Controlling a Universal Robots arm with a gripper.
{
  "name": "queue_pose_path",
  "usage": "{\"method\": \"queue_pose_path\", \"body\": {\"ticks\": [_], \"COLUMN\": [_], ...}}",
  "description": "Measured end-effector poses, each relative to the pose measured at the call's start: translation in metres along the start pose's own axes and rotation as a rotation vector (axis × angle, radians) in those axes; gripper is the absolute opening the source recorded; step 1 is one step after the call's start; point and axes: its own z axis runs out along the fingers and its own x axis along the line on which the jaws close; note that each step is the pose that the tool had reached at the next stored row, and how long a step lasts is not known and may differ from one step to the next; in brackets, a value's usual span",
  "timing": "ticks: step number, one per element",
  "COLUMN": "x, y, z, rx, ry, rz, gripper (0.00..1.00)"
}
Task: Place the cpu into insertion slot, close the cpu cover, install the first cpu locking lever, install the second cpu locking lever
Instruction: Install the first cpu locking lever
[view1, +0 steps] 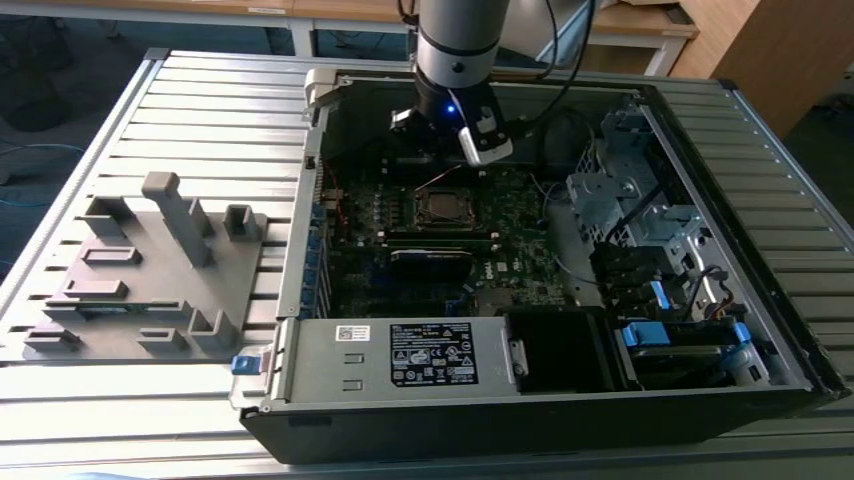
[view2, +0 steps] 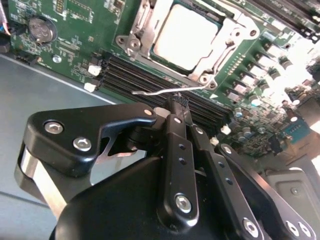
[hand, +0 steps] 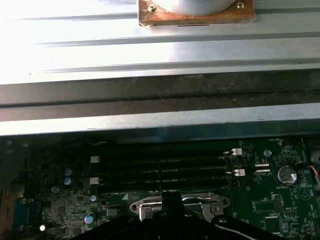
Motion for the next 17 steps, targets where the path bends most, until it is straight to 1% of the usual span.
{"method": "queue_pose_path", "body": {"ticks": [4, 9, 12, 15, 17], "x": [-0.0042, -0.0043, -0.0042, -0.0042, -0.0042], "y": [0.0002, 0.0021, 0.0025, 0.0023, 0.0020], "z": [0.0005, 0.0018, 0.0025, 0.0039, 0.0051], "rx": [-0.0002, -0.0004, -0.0035, -0.0047, -0.0083], "ry": [0.0000, 0.0001, 0.0003, 0.0003, 0.0006], "rz": [0.000, 0.000, 0.000, 0.000, 0.000], "gripper": [0.11, 0.11, 0.11, 0.11, 0.11]}}
